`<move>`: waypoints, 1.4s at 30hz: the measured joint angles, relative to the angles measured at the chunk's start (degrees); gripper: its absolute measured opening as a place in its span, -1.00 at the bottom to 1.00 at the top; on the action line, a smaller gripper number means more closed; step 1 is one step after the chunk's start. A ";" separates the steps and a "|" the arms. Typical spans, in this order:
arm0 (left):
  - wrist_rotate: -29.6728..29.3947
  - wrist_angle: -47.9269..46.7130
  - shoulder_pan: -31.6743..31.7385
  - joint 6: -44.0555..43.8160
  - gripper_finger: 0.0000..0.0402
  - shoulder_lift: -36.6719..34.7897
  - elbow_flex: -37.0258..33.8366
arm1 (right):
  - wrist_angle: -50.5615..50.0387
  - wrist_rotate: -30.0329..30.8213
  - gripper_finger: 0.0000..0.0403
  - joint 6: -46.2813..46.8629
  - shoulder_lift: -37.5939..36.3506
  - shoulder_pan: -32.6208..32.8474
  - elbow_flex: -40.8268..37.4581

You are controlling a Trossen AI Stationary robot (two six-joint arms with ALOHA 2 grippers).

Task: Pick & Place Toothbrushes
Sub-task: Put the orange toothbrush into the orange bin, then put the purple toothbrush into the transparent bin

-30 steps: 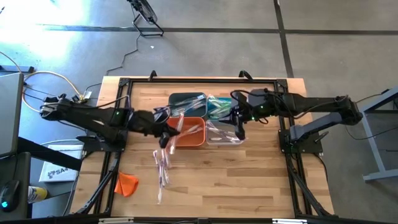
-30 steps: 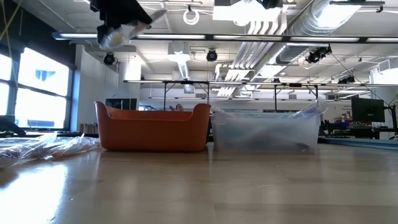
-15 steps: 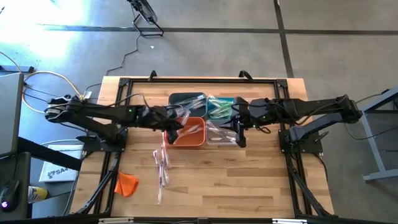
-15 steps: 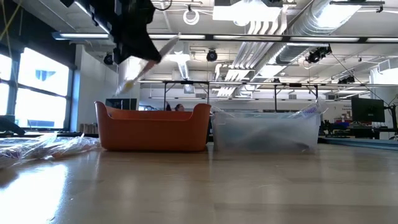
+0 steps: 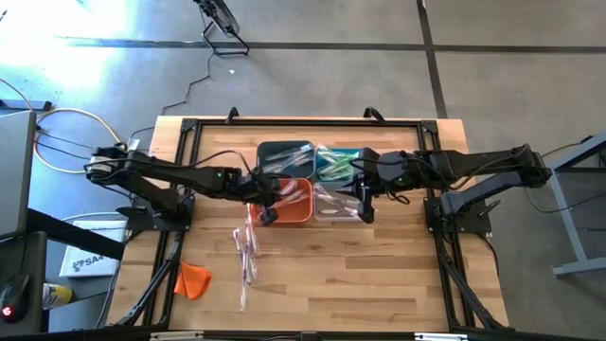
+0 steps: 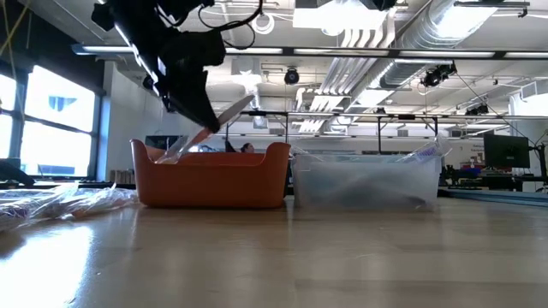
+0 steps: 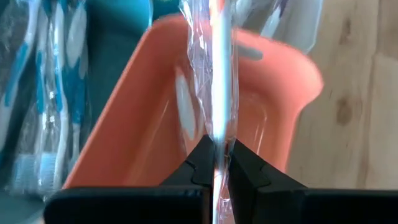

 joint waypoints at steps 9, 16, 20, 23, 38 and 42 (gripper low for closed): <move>-0.02 -0.03 -0.02 -1.09 -0.82 2.15 0.00 | -0.80 0.14 -0.99 -0.06 0.00 0.00 0.00; 0.33 -0.08 -0.02 -0.81 -0.56 2.44 0.00 | -0.99 0.25 -0.99 -0.11 0.00 0.00 0.00; 0.45 0.32 -0.02 -0.83 -0.37 2.44 0.00 | -1.17 0.25 -0.99 -0.13 0.00 0.00 0.00; 0.51 1.02 -0.02 -2.50 -0.27 2.40 0.02 | -1.67 0.25 -0.99 -0.14 0.00 0.00 0.00; 30.44 -11.19 -0.02 -24.25 -0.33 1.83 7.89 | -2.15 0.45 -0.99 -0.63 0.00 -0.04 0.00; 35.00 -12.50 -0.92 -30.28 -0.35 1.83 7.91 | -2.15 0.45 -0.99 -1.58 0.00 -0.04 0.00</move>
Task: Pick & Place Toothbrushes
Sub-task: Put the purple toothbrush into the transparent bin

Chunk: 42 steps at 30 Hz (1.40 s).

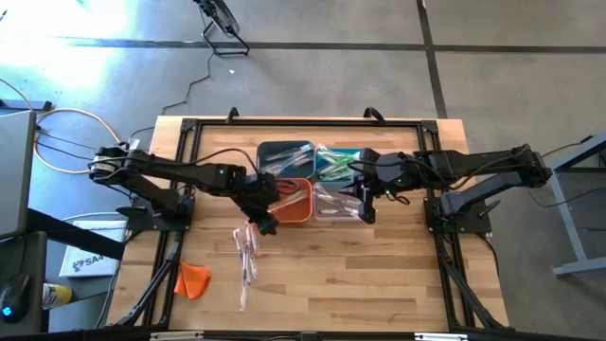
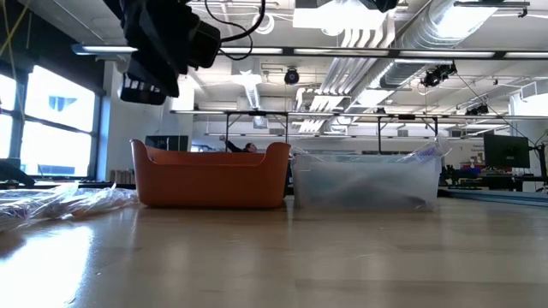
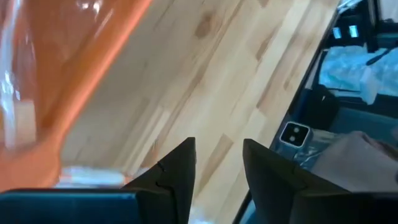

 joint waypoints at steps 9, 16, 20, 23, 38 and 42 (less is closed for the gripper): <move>-9.46 -1.54 -9.07 -7.33 -0.55 -2.81 0.06 | 0.02 0.00 -0.99 -0.55 0.00 0.00 0.00; -20.83 -1.73 -17.69 -15.98 -0.77 -6.72 0.07 | 0.04 -0.04 -0.99 -0.57 0.00 0.00 0.00; -26.06 -2.49 -22.33 -23.42 -0.85 -7.09 0.04 | 0.02 -0.12 -0.99 -0.86 0.00 0.00 0.00; -29.15 -2.95 -26.05 -29.01 -0.89 -7.06 0.04 | 0.02 -0.22 -0.99 -2.27 0.00 0.04 0.00; -43.41 -2.75 -44.40 -57.50 -0.91 -5.41 0.04 | 3.36 0.09 -0.99 -2.48 0.00 0.02 0.00; -43.29 -2.78 -45.84 -66.25 -0.91 -3.53 0.02 | 3.81 -0.41 -0.99 -5.66 0.00 0.02 0.00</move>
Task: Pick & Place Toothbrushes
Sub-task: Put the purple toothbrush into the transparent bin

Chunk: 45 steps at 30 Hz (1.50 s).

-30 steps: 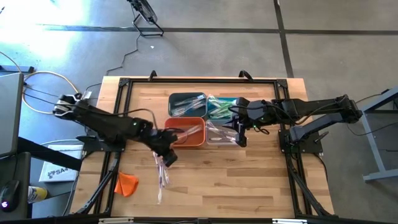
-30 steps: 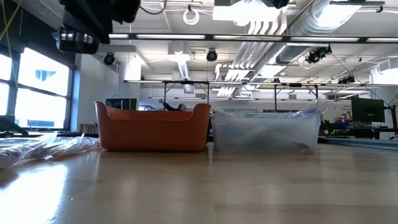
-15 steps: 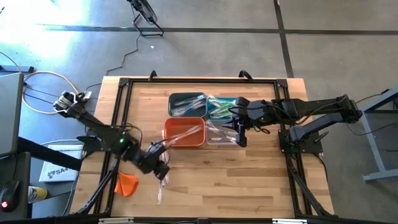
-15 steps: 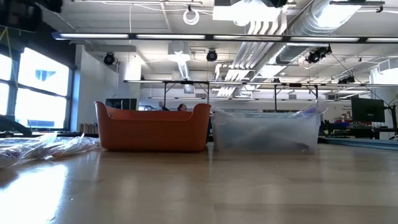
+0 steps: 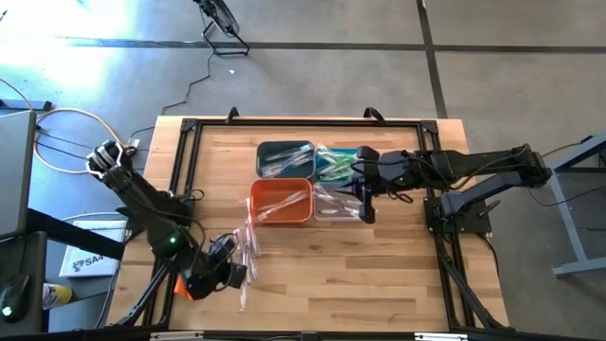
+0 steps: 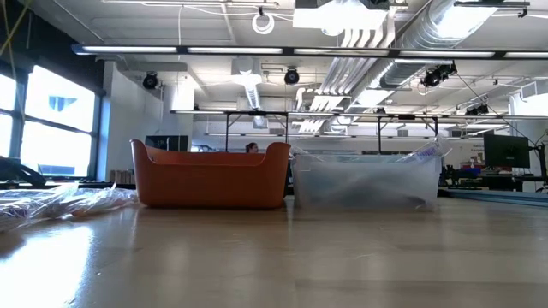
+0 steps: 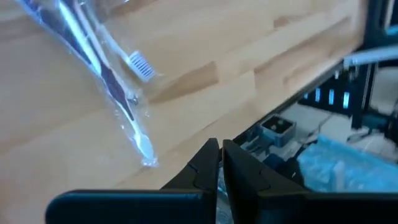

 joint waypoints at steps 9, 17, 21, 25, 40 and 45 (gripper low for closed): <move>4.32 -0.09 0.24 -15.87 -0.91 5.11 0.00 | -2.47 -0.04 -0.99 -3.66 0.00 -1.69 0.00; 18.50 0.11 0.17 -18.85 -0.91 6.74 -0.02 | -2.52 -0.09 -0.99 -5.04 0.00 -3.95 0.00; 17.48 -0.16 0.24 -17.73 -0.86 6.74 0.00 | -2.69 -0.06 -0.99 -5.21 0.00 -5.39 0.00; 16.04 -0.15 0.26 -18.55 -0.67 7.67 -0.02 | -3.46 -0.07 -0.99 -4.95 0.00 -6.28 0.00; 13.46 4.28 0.24 -18.19 -0.12 19.72 -0.04 | -3.80 -0.09 -0.99 -4.95 0.00 -8.97 0.00; 11.38 6.06 0.26 -16.57 -0.13 22.27 -0.04 | -3.81 -0.10 -0.99 -4.78 0.00 -9.55 0.00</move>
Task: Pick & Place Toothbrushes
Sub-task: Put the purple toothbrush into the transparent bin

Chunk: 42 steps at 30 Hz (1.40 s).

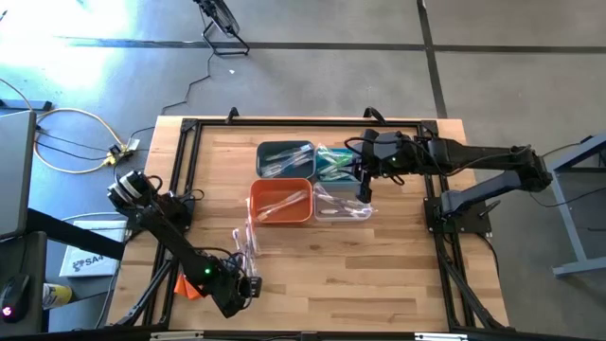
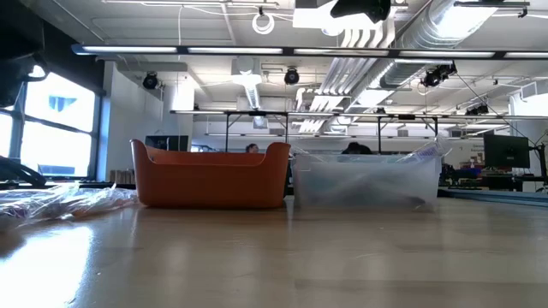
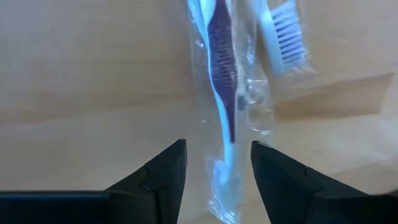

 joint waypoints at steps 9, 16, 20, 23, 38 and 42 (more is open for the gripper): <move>-0.56 0.30 -0.02 1.05 -0.14 1.80 0.20 | 0.04 0.01 -0.99 -0.04 0.00 0.02 0.00; -0.52 -0.14 -0.09 3.23 -0.51 1.52 0.02 | 0.18 0.09 -0.99 -0.17 0.00 0.02 0.00; -0.19 -0.61 -0.09 4.45 -0.80 1.54 -0.02 | 0.37 0.49 -0.99 -0.19 0.00 0.00 0.00; -0.02 -0.64 -0.11 4.48 -0.94 1.20 -0.09 | 0.29 0.39 -0.99 -0.17 0.00 0.00 0.00; -2.86 -15.13 -0.01 14.37 -0.94 -15.16 -0.06 | -0.01 0.19 -0.99 -2.05 -0.70 0.02 0.00; -10.26 -17.93 -0.02 20.13 -0.96 -22.62 -0.04 | -0.04 0.16 -0.99 -2.10 -1.85 0.02 0.00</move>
